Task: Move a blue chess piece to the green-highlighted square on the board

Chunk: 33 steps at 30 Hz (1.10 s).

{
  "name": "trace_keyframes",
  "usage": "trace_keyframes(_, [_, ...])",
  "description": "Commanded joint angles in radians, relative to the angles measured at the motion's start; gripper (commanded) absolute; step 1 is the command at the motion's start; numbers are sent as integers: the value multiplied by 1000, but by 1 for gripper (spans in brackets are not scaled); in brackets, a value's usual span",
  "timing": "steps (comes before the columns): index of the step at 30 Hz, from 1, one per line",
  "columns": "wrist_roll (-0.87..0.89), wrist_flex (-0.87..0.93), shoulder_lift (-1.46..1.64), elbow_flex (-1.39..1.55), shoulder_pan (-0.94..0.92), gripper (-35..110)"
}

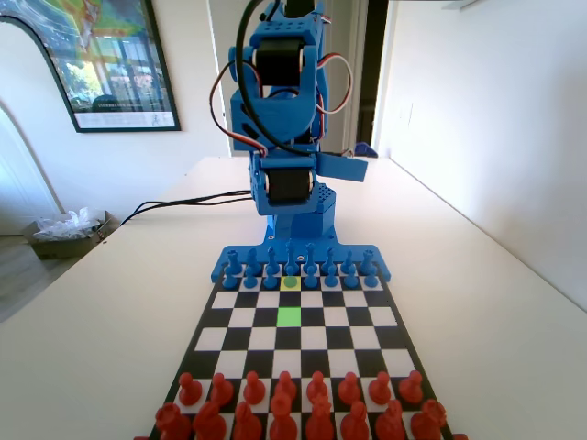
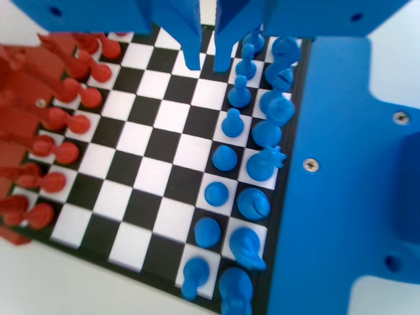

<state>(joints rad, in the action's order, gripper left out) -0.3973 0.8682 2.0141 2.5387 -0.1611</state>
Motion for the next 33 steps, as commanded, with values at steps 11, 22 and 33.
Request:
trace_keyframes(11, [20, -114, -72, 51, -3, 8])
trace_keyframes(22, [25, -144, -106, 81, 14, 8])
trace_keyframes(33, [25, -207, -132, 123, 20, 8])
